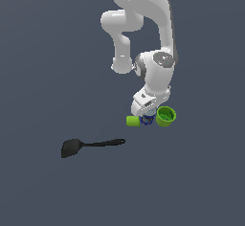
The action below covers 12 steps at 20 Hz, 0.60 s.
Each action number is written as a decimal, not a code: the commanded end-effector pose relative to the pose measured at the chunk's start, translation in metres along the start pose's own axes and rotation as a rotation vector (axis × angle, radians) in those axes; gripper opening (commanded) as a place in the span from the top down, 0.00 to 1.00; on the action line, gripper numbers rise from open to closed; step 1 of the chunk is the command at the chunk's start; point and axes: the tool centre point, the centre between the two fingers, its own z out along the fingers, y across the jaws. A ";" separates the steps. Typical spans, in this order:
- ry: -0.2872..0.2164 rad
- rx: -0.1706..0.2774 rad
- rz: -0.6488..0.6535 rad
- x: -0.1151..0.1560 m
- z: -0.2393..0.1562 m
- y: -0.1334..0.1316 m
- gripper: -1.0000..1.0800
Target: Pick up a designated object from a clutter of objects.
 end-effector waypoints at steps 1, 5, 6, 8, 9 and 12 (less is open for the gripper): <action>0.004 -0.001 0.000 -0.002 -0.010 0.001 1.00; 0.003 -0.001 0.000 -0.010 -0.029 0.003 1.00; 0.003 -0.001 0.000 -0.012 -0.035 0.004 1.00; 0.002 0.000 0.000 -0.018 -0.047 0.005 1.00; 0.002 0.001 0.000 -0.020 -0.054 0.006 1.00; 0.001 0.003 0.000 -0.030 -0.077 0.008 1.00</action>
